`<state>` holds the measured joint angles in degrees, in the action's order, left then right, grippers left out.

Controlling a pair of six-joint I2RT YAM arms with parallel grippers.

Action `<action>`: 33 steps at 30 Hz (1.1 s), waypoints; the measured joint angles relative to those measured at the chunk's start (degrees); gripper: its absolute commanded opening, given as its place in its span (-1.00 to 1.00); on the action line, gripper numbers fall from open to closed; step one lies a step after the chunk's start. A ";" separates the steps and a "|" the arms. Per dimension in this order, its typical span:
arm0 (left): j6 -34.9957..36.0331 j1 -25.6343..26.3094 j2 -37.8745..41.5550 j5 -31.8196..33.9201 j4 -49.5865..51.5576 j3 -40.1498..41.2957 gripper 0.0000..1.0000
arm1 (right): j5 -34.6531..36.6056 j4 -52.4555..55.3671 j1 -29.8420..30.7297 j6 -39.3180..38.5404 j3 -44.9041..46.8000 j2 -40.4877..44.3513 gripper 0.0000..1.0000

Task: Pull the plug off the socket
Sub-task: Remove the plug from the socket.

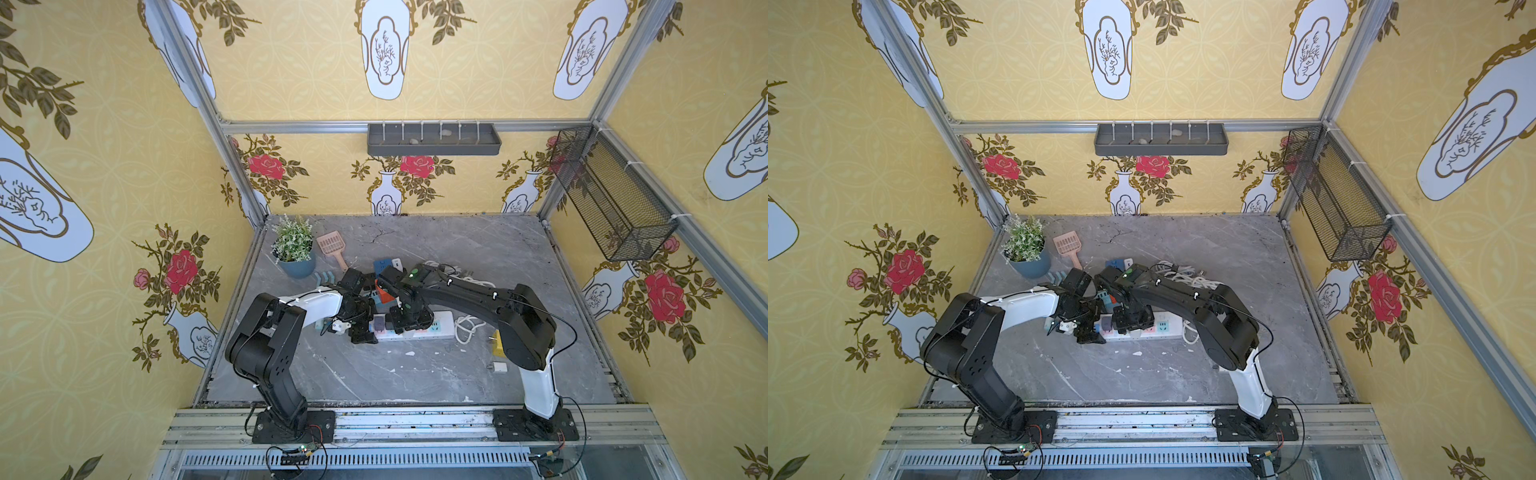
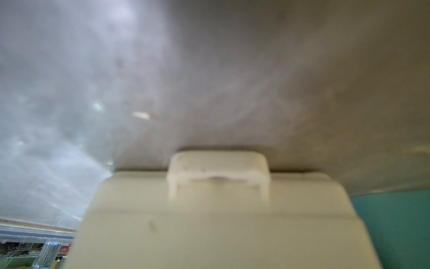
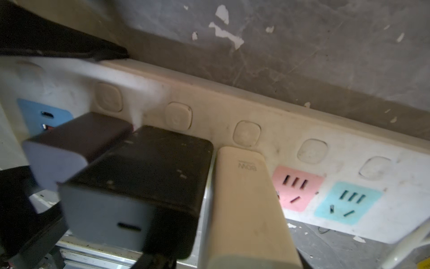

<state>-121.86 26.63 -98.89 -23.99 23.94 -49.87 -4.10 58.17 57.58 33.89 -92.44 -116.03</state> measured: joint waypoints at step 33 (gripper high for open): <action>-0.50 0.00 0.09 0.00 -0.33 0.26 -0.68 | 3.04 2.14 -0.79 4.15 -0.46 7.15 -0.58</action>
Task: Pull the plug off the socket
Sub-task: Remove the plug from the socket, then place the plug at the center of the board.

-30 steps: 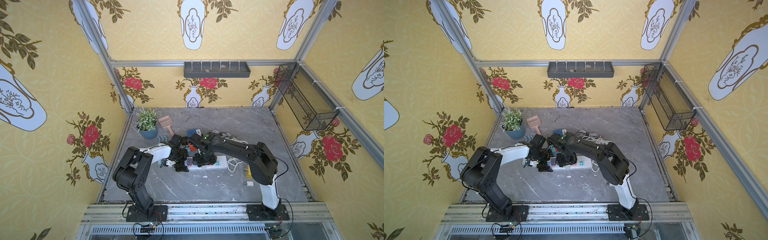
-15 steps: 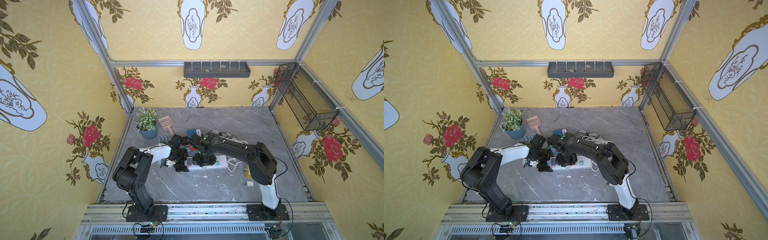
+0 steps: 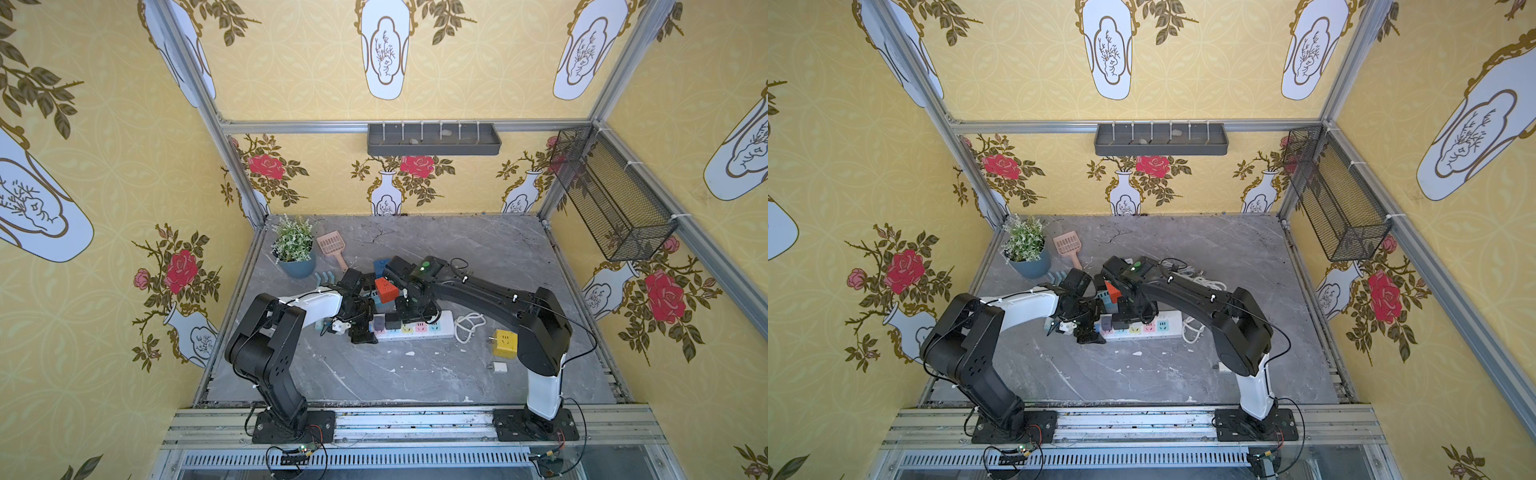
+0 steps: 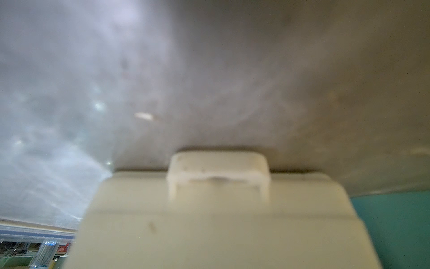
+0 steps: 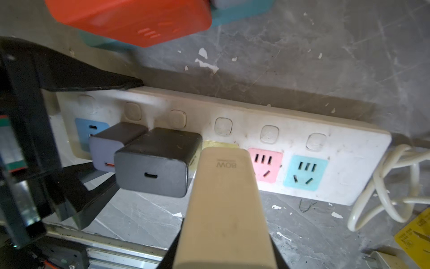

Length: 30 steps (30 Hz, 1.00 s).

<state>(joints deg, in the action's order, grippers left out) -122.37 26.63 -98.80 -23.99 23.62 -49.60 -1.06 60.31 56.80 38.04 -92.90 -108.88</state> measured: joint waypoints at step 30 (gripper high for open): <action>0.15 0.09 0.17 0.39 0.17 -0.11 -0.68 | -22.08 -16.09 -12.31 -0.39 48.89 38.42 -0.53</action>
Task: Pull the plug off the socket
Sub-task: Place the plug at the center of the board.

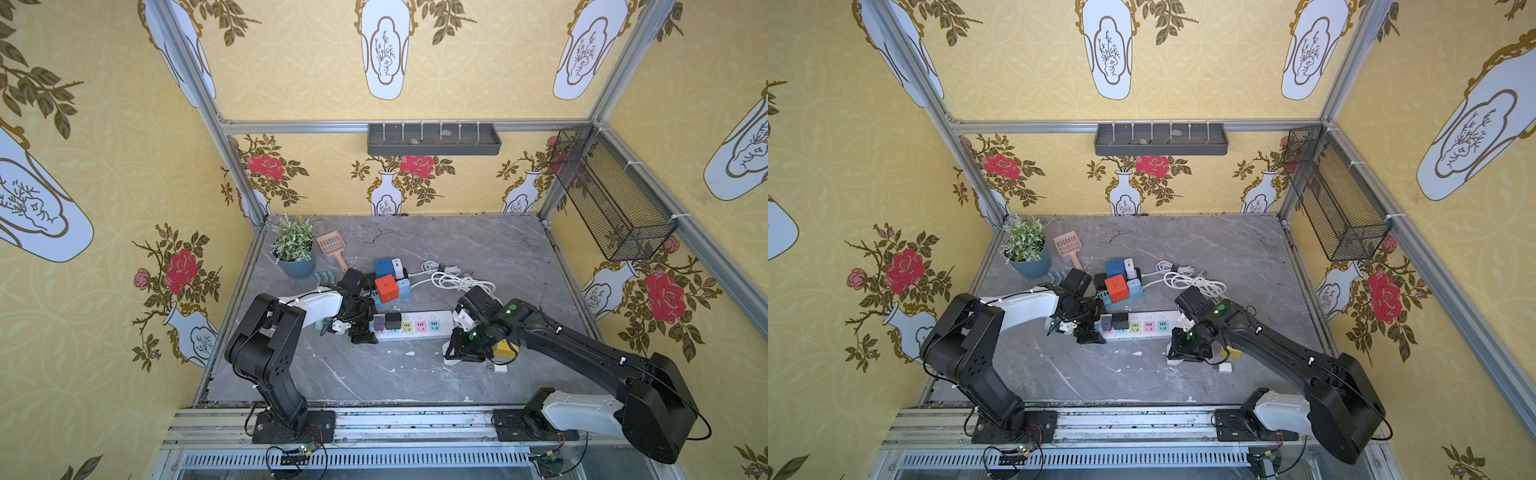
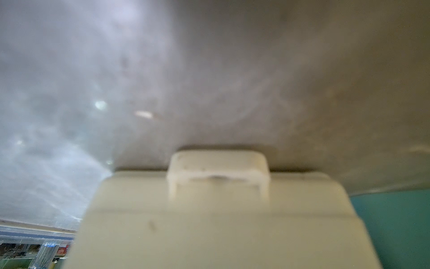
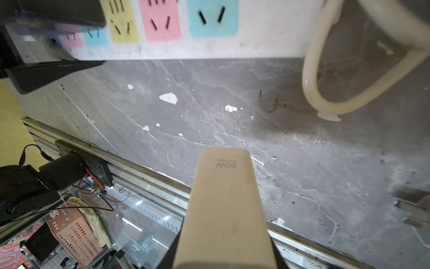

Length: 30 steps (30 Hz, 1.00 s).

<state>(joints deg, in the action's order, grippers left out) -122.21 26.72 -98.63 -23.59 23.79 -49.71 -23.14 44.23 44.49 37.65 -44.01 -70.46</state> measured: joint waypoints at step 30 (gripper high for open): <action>-0.02 0.09 0.31 0.02 -0.57 0.42 -0.68 | -7.85 -11.52 -14.14 0.15 15.50 3.13 0.18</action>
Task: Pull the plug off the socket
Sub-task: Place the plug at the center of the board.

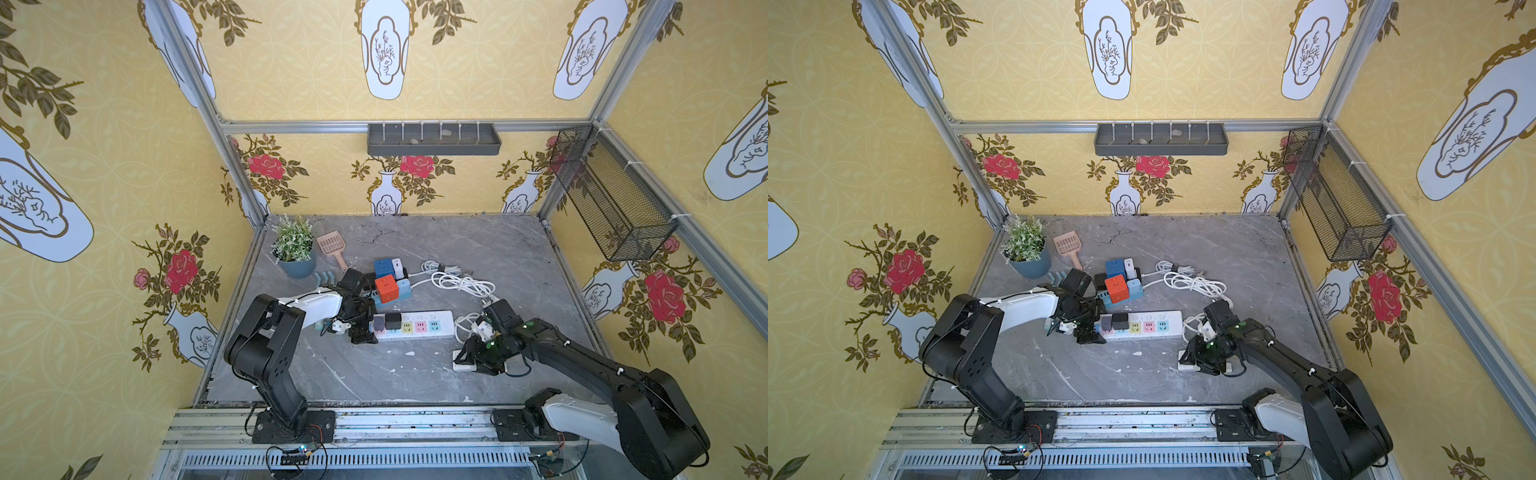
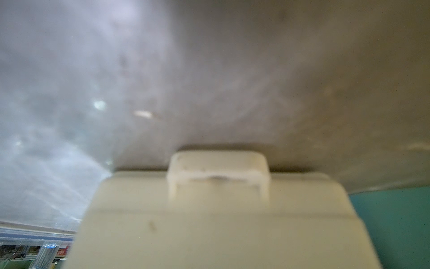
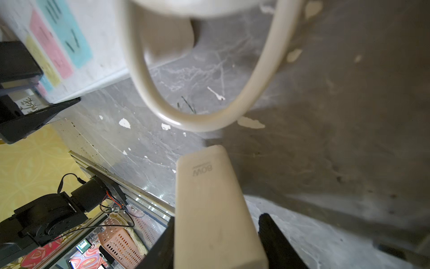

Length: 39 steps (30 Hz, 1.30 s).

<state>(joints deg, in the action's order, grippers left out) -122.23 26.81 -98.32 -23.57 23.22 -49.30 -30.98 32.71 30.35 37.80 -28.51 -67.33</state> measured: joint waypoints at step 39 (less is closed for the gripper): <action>0.02 0.04 0.44 0.00 -0.66 0.66 -0.68 | 18.88 14.67 11.98 -1.18 -25.55 -5.07 0.49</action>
<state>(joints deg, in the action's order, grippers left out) -122.21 26.85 -97.89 -23.57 22.57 -48.64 -12.10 47.37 42.33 36.62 -54.06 -72.40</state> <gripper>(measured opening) 0.846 0.751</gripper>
